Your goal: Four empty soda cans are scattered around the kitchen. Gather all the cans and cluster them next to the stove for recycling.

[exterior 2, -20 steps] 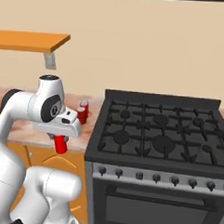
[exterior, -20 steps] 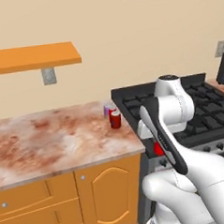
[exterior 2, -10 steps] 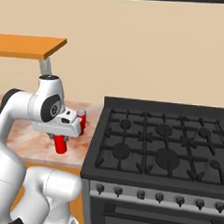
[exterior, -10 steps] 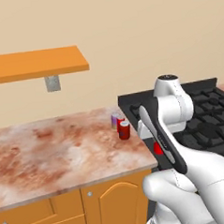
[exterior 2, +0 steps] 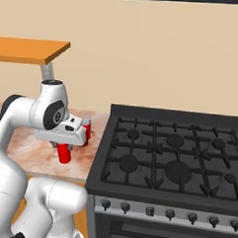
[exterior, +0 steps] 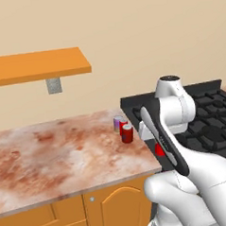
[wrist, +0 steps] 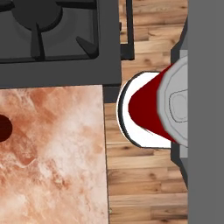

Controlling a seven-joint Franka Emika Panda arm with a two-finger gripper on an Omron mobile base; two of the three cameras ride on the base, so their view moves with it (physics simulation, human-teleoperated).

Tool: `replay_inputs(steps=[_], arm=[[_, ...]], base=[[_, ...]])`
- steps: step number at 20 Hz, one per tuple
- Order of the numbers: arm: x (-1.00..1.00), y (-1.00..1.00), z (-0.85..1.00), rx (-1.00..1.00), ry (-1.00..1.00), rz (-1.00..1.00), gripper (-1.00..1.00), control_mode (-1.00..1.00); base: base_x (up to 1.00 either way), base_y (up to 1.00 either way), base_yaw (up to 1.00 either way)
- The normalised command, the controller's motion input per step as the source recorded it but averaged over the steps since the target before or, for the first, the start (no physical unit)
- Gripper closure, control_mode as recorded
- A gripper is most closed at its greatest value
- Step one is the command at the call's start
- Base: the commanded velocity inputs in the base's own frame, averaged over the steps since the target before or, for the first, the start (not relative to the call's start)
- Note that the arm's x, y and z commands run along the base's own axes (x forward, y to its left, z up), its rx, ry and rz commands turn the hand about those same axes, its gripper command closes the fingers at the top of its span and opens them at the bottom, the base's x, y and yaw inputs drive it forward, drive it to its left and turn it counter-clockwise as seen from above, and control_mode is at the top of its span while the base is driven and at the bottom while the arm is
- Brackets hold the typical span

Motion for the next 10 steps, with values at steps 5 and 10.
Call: replay_inputs(steps=[5,10], arm=[[0.0,0.0,0.0,0.0,0.0,0.0,1.0,1.0],[0.31,0.18,-0.23,0.0,0.0,0.04,1.0,-1.0]], base=[[0.23,0.12,0.04],[0.0,0.0,0.0]])
